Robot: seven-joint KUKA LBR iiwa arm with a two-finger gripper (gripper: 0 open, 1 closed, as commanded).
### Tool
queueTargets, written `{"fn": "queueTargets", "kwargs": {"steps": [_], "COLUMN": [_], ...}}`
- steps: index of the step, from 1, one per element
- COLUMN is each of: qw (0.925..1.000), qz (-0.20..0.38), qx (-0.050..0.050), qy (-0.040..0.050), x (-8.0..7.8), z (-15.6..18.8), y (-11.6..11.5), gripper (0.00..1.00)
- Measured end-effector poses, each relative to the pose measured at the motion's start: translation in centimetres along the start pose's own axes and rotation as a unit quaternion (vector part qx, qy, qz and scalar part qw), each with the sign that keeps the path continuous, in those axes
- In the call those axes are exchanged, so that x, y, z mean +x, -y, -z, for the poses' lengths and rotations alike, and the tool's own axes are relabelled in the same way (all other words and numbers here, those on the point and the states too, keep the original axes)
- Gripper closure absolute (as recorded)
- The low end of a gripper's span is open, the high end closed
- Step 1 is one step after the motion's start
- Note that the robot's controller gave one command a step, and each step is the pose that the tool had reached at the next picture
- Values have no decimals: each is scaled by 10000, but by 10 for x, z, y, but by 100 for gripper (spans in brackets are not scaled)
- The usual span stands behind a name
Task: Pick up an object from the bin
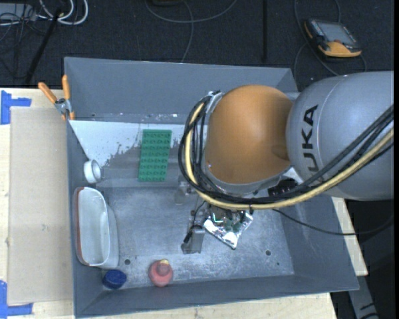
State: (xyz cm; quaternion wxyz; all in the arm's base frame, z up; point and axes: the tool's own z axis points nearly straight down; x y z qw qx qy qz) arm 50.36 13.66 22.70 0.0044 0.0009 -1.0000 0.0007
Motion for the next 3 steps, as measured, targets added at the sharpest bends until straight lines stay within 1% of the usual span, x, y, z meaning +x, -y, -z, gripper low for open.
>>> {"fn": "queueTargets", "kwargs": {"steps": [1, 2, 3], "qw": [10000, 10000, 9997], "qz": [85, 63, 208], "qx": [3, -4, -18], "qy": [-7, 44, 86], "x": [19, 15, 9], "z": [-161, -156, 5], "y": [-6, -5, -21], "gripper": [0, 100, 100]}}
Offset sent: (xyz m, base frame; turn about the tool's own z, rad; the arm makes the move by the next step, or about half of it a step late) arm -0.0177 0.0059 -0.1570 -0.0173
